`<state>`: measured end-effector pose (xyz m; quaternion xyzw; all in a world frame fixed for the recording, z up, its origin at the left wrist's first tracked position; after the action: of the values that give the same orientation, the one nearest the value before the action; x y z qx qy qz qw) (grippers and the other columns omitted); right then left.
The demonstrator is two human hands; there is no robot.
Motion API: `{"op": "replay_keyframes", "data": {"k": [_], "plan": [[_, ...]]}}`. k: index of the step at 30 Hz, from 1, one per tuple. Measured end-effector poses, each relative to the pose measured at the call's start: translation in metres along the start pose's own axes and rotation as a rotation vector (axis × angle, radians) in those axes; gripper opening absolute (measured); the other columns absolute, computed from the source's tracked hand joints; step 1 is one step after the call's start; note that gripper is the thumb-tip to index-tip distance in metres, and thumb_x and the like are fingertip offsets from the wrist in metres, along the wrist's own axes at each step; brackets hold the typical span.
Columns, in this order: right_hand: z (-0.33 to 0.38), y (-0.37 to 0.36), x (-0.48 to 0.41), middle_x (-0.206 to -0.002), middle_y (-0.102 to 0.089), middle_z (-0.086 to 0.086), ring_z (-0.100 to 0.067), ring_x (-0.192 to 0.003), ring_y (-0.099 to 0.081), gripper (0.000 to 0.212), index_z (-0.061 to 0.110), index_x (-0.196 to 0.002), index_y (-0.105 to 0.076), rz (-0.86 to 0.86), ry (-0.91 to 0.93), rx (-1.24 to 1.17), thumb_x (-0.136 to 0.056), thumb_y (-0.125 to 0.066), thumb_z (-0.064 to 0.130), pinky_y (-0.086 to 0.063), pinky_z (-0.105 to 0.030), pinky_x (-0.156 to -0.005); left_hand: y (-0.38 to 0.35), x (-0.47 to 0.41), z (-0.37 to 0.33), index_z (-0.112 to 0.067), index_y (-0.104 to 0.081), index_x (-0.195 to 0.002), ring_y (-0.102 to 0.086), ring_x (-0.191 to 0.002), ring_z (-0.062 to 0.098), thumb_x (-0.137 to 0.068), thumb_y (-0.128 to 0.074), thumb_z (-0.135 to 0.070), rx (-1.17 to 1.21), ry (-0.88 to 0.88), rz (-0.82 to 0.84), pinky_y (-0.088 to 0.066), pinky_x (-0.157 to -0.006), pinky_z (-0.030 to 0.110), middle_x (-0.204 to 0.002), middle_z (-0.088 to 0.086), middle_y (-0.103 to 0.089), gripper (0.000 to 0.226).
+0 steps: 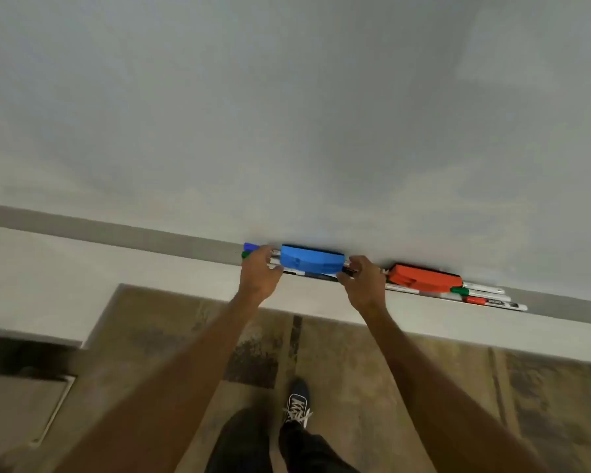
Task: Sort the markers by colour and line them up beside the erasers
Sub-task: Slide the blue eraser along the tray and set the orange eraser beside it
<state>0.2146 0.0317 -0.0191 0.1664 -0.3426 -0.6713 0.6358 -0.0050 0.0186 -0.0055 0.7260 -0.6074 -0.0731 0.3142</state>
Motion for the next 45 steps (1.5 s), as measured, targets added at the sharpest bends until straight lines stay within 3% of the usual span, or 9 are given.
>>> {"op": "replay_keyframes", "data": {"k": [7, 11, 17, 21, 26, 31, 35, 37, 45], "plan": [[0.009, -0.007, -0.010, -0.096, -0.075, -0.008, -0.020, -0.082, -0.068, 0.025, 0.009, -0.110, -0.071, -0.060, 0.003, -0.063, -0.085, -0.073, 0.014, -0.057, -0.036, -0.077, -0.010, -0.014, 0.001, -0.002, -0.070, -0.099, -0.056, -0.081, 0.016, -0.088, -0.062, 0.000, 0.046, 0.013, -0.047, -0.047, -0.078, 0.028, -0.086, 0.005, -0.064, 0.013], [0.023, -0.006, -0.001, -0.099, -0.072, -0.003, -0.014, -0.084, -0.065, 0.029, 0.010, -0.119, -0.066, -0.075, -0.026, -0.157, -0.091, -0.069, 0.018, -0.049, -0.023, -0.075, 0.005, -0.011, -0.006, -0.001, -0.067, -0.103, -0.058, -0.081, 0.012, -0.090, -0.066, -0.006, 0.108, 0.027, -0.142, -0.043, -0.066, 0.001, -0.091, 0.000, -0.064, 0.014], [0.060, -0.032, 0.025, -0.102, -0.069, 0.003, -0.003, -0.081, -0.065, 0.044, 0.023, -0.129, -0.054, -0.043, 0.038, -0.217, -0.089, -0.072, 0.020, -0.053, -0.021, -0.074, 0.051, -0.010, 0.008, -0.008, -0.068, -0.086, -0.061, -0.072, 0.009, -0.087, -0.070, -0.015, 0.182, 0.067, -0.250, -0.041, -0.059, 0.003, -0.079, -0.003, -0.067, 0.008], [0.093, -0.066, 0.037, -0.118, -0.059, 0.001, -0.010, -0.098, -0.060, 0.065, 0.025, -0.139, -0.045, 0.040, 0.086, -0.133, -0.084, -0.075, 0.006, -0.051, -0.022, -0.081, 0.092, -0.011, 0.018, -0.003, -0.075, -0.091, -0.063, -0.074, 0.013, -0.086, -0.072, -0.017, 0.146, 0.100, -0.386, -0.039, -0.058, 0.004, -0.084, 0.005, -0.073, 0.015], [0.139, -0.116, 0.043, -0.124, -0.059, -0.003, -0.011, -0.103, -0.057, 0.062, 0.023, -0.142, -0.043, 0.068, 0.127, -0.102, -0.088, -0.071, 0.009, -0.053, -0.027, -0.086, 0.149, -0.016, 0.041, -0.004, -0.077, -0.092, -0.066, -0.075, 0.022, -0.087, -0.071, -0.014, 0.074, 0.115, -0.478, -0.050, -0.072, 0.028, -0.084, 0.008, -0.076, 0.013], [0.176, -0.170, 0.043, -0.118, -0.063, -0.005, -0.017, -0.105, -0.062, 0.057, 0.019, -0.137, -0.046, 0.130, 0.132, -0.158, -0.087, -0.070, 0.006, -0.058, -0.031, -0.086, 0.204, -0.033, 0.071, -0.001, -0.077, -0.094, -0.068, -0.082, 0.028, -0.087, -0.064, -0.005, -0.021, 0.137, -0.436, -0.044, -0.076, 0.024, -0.091, 0.016, -0.076, 0.015], [0.198, -0.212, 0.041, -0.113, -0.065, -0.005, -0.017, -0.099, -0.064, 0.052, 0.017, -0.130, -0.051, 0.162, 0.102, -0.149, -0.085, -0.071, 0.003, -0.054, -0.014, -0.067, 0.236, -0.047, 0.095, 0.000, -0.074, -0.105, -0.063, -0.085, 0.024, -0.087, -0.060, -0.001, -0.062, 0.208, -0.366, -0.033, -0.073, 0.012, -0.104, 0.019, -0.074, 0.023], [0.207, -0.227, 0.040, -0.112, -0.065, -0.005, -0.016, -0.097, -0.064, 0.049, 0.017, -0.127, -0.053, 0.172, 0.083, -0.156, -0.084, -0.070, 0.001, -0.049, -0.009, -0.058, 0.247, -0.056, 0.106, -0.003, -0.073, -0.112, -0.066, -0.103, 0.027, -0.087, -0.058, -0.001, -0.087, 0.228, -0.327, -0.036, -0.079, 0.011, -0.113, 0.014, -0.073, 0.029], [0.223, -0.262, 0.037, -0.116, -0.067, -0.005, -0.019, -0.105, -0.065, 0.045, 0.012, -0.125, -0.055, 0.207, -0.023, -0.194, -0.084, -0.072, 0.004, -0.053, -0.021, -0.080, 0.269, -0.080, 0.131, -0.012, -0.073, -0.114, -0.066, -0.104, 0.028, -0.085, -0.056, 0.001, -0.219, 0.236, -0.183, -0.036, -0.074, 0.016, -0.109, 0.011, -0.074, 0.036]]}}
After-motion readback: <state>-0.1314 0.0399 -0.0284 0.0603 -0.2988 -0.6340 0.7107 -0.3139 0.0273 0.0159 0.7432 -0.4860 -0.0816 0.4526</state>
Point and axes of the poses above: each hand's wrist, its own x-axis away from the middle knuckle, its own y-axis out of the back of the hand, z = x × y, the point moved 2 cm from there along -x, towards the middle knuckle
